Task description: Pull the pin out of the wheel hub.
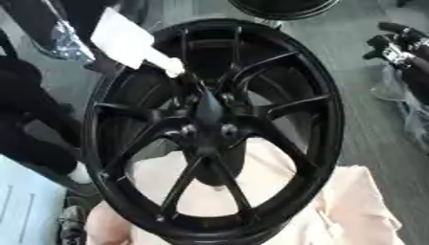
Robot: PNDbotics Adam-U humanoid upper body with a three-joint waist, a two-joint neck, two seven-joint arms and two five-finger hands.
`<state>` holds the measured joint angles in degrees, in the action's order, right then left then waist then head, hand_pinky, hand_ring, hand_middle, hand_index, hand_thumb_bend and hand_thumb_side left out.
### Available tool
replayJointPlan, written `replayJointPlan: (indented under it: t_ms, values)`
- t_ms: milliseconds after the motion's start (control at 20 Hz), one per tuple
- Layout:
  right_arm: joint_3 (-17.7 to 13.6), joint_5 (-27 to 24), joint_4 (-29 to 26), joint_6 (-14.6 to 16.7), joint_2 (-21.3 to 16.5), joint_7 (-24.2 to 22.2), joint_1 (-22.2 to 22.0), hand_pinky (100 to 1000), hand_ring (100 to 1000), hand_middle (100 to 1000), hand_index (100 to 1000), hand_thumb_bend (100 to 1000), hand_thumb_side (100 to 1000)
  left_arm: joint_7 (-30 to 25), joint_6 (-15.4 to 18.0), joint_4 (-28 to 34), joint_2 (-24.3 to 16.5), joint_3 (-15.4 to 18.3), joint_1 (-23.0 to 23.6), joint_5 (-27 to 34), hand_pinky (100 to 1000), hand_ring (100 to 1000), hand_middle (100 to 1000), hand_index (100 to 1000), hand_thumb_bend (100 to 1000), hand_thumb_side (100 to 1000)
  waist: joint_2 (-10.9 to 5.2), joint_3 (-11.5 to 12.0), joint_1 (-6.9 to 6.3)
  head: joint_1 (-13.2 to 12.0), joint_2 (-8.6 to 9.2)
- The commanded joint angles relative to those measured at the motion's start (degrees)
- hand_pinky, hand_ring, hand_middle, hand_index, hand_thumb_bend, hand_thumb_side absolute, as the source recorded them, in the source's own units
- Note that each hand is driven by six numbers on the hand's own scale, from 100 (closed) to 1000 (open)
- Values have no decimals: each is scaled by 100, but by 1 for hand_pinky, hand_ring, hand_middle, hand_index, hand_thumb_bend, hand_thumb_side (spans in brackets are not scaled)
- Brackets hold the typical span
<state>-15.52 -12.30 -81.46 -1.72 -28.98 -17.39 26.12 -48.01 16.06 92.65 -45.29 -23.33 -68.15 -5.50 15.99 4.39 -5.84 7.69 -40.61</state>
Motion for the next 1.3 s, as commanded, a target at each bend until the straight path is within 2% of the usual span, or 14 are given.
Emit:
replayJointPlan:
  t_ms: [50,400,450,500,600,800,900,950,1000,1050,1100,1150,1200,1300]
  values:
    - [-74,-15,-62,9,-222,30,33,954,642,677,871,369,372,-396,263,123,-574,515,162,104,757,710,527,331,689,100,-122,27,14,23,38]
    - [-130,-25,-73,3,-272,84,23,954,643,677,871,366,372,13,31,-105,-1516,1427,1531,32,754,705,523,332,602,100,-97,74,-17,23,7]
    - [-136,-30,-75,3,-273,89,26,954,643,678,871,365,371,92,10,-183,-1587,1515,1695,0,753,704,522,332,685,100,-92,72,-15,17,8]
    - [-145,-35,-77,4,-275,96,28,954,643,678,871,365,371,163,-19,-287,-1645,1596,1855,-34,752,703,522,332,567,100,-88,71,-11,18,7]
    - [-161,-46,-78,6,-275,110,29,955,643,678,871,365,372,278,-44,-504,-1733,1729,2121,-102,752,703,522,333,593,100,-78,69,-2,20,6]
    - [-179,-54,-78,8,-272,125,30,955,644,678,872,364,372,403,-53,-895,-1812,1901,2441,-288,761,710,530,357,550,100,-64,66,8,16,17]
    - [-185,-56,-76,5,-273,130,32,955,644,678,872,364,372,394,-43,-1061,-1822,1965,2531,-333,781,727,571,443,598,100,-62,65,9,19,25]
    - [-185,-56,-76,4,-274,131,33,955,644,678,872,364,372,365,-37,-1126,-1823,1990,2564,-328,807,760,633,558,601,100,-62,65,10,22,29]
    - [-185,-58,-76,4,-275,129,35,955,644,678,872,363,372,301,-41,-1180,-1826,2008,2597,-322,859,826,742,752,568,100,-63,65,9,24,31]
    - [-186,-60,-77,5,-278,128,35,955,644,678,872,363,372,221,-47,-1210,-1833,2023,2623,-323,859,826,742,752,568,100,-64,65,8,24,32]
    - [-186,-61,-76,5,-280,126,34,955,644,678,872,362,372,169,-50,-1216,-1838,2044,2639,-341,911,876,811,884,523,271,-65,67,7,26,34]
    - [-186,-63,-76,6,-282,125,34,955,644,678,872,362,372,147,-52,-1212,-1839,2061,2651,-373,918,883,819,899,513,345,-66,68,7,27,37]
    - [-185,-63,-75,7,-284,123,35,955,644,678,872,361,373,148,-61,-1209,-1841,2072,2658,-435,935,897,839,946,474,599,-66,69,7,27,45]
    - [-183,-64,-73,7,-284,119,37,955,645,678,872,360,372,181,-94,-1211,-1827,2077,2658,-568,931,895,839,958,451,675,-67,67,7,29,43]
